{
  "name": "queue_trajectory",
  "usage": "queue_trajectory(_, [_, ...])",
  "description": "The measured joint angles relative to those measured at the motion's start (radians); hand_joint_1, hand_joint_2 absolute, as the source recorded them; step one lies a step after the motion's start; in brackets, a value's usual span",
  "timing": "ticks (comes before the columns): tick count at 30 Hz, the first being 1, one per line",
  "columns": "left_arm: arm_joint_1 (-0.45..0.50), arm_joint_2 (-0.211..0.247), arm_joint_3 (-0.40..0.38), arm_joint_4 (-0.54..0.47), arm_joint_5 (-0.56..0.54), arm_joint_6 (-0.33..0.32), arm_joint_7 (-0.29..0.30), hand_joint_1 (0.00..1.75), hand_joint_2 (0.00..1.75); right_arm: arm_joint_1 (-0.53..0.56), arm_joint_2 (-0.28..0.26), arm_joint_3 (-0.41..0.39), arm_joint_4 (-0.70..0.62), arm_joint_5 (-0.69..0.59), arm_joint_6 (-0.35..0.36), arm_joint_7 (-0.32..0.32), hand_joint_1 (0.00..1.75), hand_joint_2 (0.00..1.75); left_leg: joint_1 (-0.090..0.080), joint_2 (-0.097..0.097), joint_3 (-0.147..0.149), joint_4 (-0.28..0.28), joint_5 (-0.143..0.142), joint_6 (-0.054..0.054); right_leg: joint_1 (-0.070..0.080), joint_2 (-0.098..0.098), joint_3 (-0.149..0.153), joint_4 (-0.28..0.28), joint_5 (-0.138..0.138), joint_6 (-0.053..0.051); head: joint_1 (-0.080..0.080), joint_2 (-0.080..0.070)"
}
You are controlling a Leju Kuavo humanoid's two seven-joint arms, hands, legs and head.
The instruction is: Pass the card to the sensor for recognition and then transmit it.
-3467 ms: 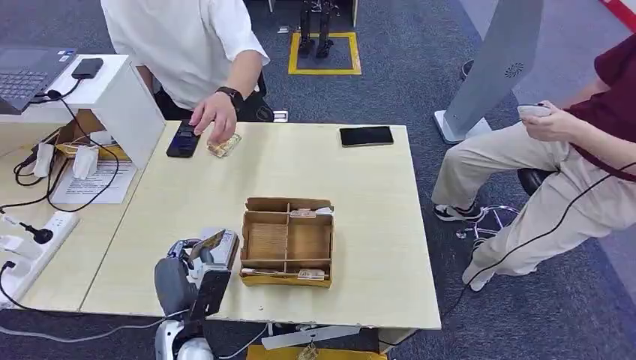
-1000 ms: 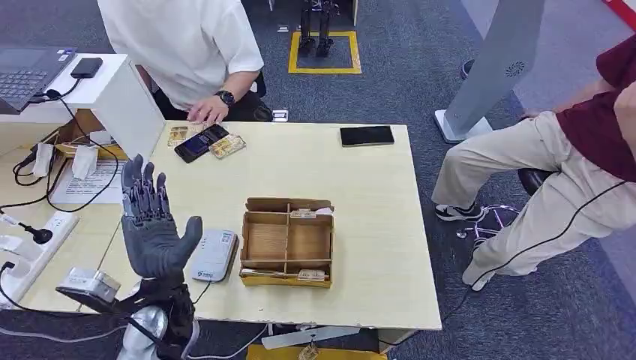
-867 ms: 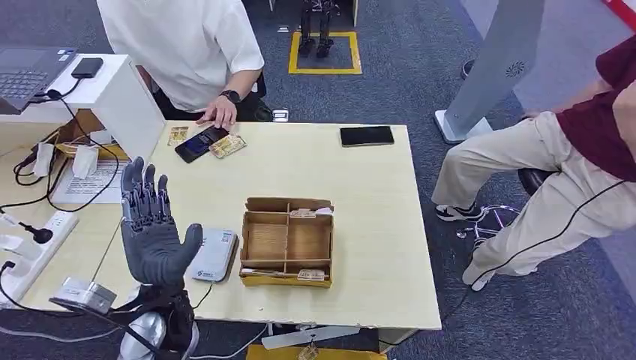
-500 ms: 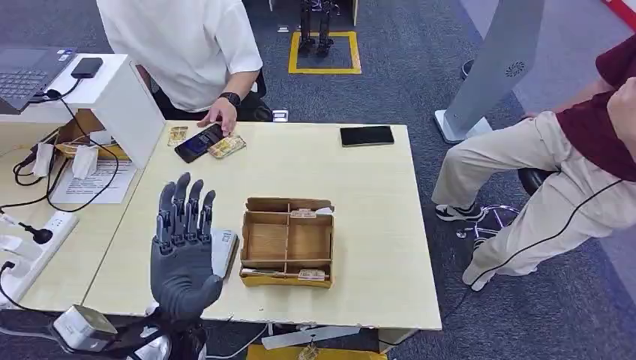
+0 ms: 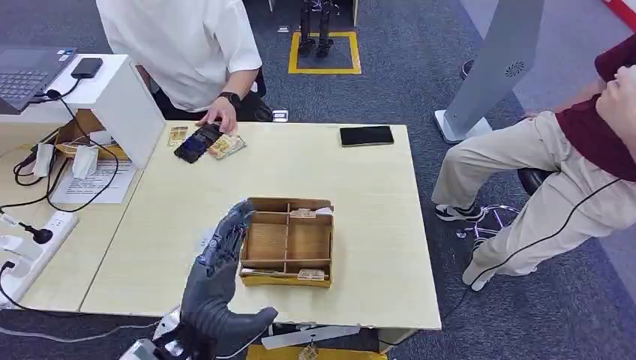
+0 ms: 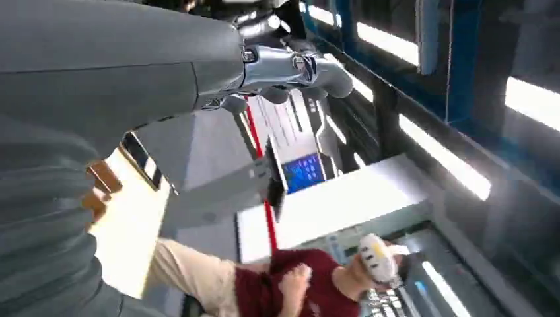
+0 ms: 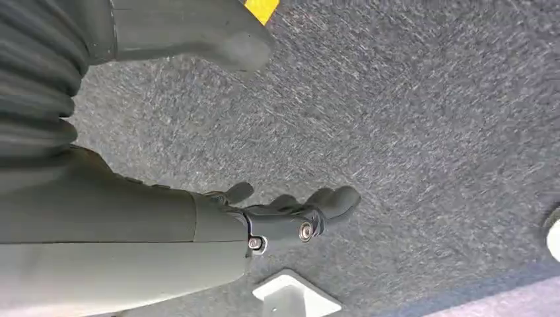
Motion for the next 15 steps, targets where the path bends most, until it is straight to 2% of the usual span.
queue_trajectory(1, [0.000,0.000,-0.002,0.000,-0.005,0.001,0.000,0.00,1.75,0.001,0.000,0.001,-0.001,0.000,0.001,0.001,0.00,1.75,0.000,0.000,0.000,0.000,0.000,0.000,0.000,0.000,0.000,0.000,0.000,0.000,0.000,0.000])
queue_trajectory(2, [-0.004,0.015,-0.032,0.000,-0.069,0.030,0.000,0.00,1.75,0.009,0.002,0.023,-0.010,0.002,0.010,0.006,0.00,1.75,0.000,0.000,0.000,0.000,0.000,0.000,0.000,0.000,0.000,0.000,0.000,0.000,0.000,0.000])
queue_trajectory(4, [-0.048,0.088,-0.148,0.047,-0.298,0.215,0.000,0.00,1.75,0.023,0.002,0.065,-0.023,0.005,0.022,0.008,0.00,1.75,0.000,0.000,0.000,0.000,0.000,0.000,0.000,0.000,0.000,0.000,0.000,0.000,0.000,0.000])
queue_trajectory(5, [-0.059,0.103,-0.179,0.086,-0.357,0.248,0.000,0.00,1.75,0.026,0.002,0.073,-0.028,0.010,0.024,0.008,0.00,1.75,0.000,0.000,0.000,0.000,0.000,0.000,0.000,0.000,0.000,0.000,0.000,0.000,0.000,0.000])
queue_trajectory(10, [-0.073,0.119,-0.203,0.119,-0.377,0.262,0.000,0.00,1.75,0.029,0.003,0.084,-0.034,0.010,0.032,0.008,0.00,1.75,0.000,0.000,0.000,0.000,0.000,0.000,0.000,0.000,0.000,0.000,0.000,0.000,0.000,0.000])
queue_trajectory(15, [-0.084,0.126,-0.217,0.147,-0.437,0.302,0.033,0.00,1.75,0.030,0.005,0.088,-0.042,0.020,0.036,0.016,0.00,1.75,0.000,0.000,0.000,0.000,0.000,0.000,0.000,0.000,-0.001,0.000,0.000,0.000,0.000,0.000])
